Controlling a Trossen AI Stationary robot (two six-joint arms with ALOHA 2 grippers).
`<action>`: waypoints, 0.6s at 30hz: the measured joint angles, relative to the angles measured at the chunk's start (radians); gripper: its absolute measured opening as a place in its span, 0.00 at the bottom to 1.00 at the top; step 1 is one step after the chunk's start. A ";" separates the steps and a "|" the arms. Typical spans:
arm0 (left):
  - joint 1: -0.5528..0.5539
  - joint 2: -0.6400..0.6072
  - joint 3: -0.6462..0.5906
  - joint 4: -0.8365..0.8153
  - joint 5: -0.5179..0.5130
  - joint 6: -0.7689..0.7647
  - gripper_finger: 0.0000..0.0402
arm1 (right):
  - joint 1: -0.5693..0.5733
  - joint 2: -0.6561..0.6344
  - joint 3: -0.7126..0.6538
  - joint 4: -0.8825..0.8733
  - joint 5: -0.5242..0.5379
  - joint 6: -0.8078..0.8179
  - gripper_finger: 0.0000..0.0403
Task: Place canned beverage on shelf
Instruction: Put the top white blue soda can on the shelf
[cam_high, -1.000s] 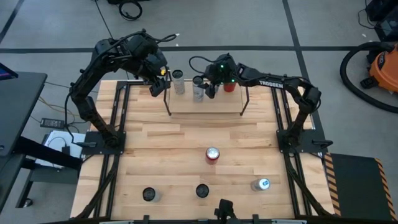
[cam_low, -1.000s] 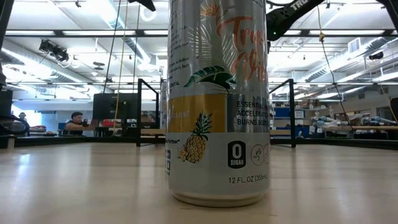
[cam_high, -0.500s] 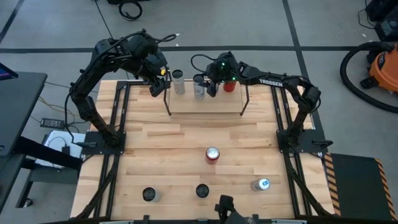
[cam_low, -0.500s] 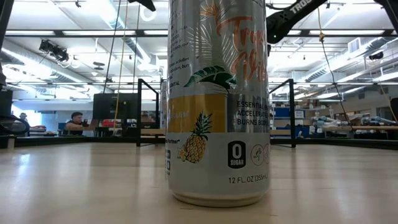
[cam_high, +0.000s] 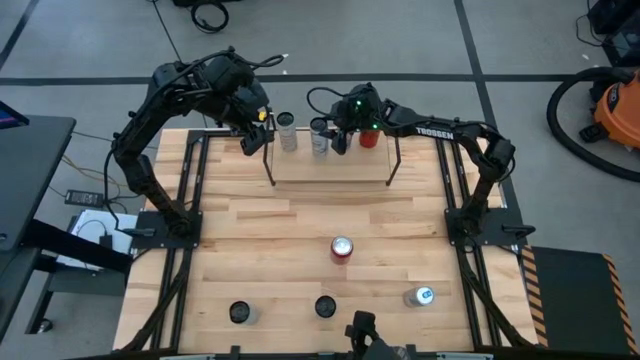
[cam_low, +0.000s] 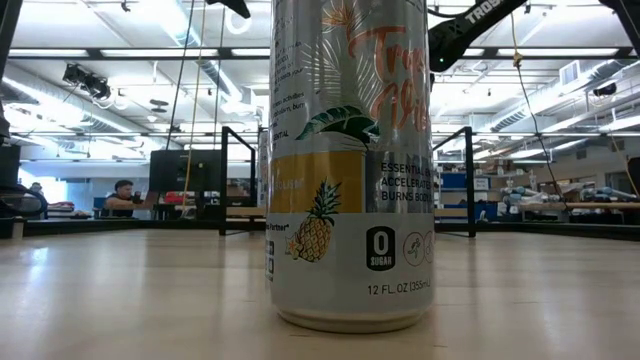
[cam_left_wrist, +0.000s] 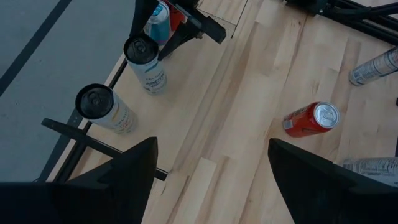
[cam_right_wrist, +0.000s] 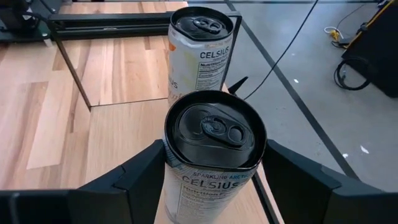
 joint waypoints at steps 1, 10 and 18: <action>0.000 0.000 0.000 0.000 0.000 0.000 0.76 | -0.001 0.000 0.000 0.003 0.008 0.000 0.65; 0.000 0.000 0.000 0.000 0.000 0.000 0.76 | -0.004 0.000 0.000 0.007 0.015 0.011 0.65; 0.000 0.000 0.000 0.000 0.000 0.002 0.76 | -0.003 0.000 0.000 0.006 0.010 0.010 0.65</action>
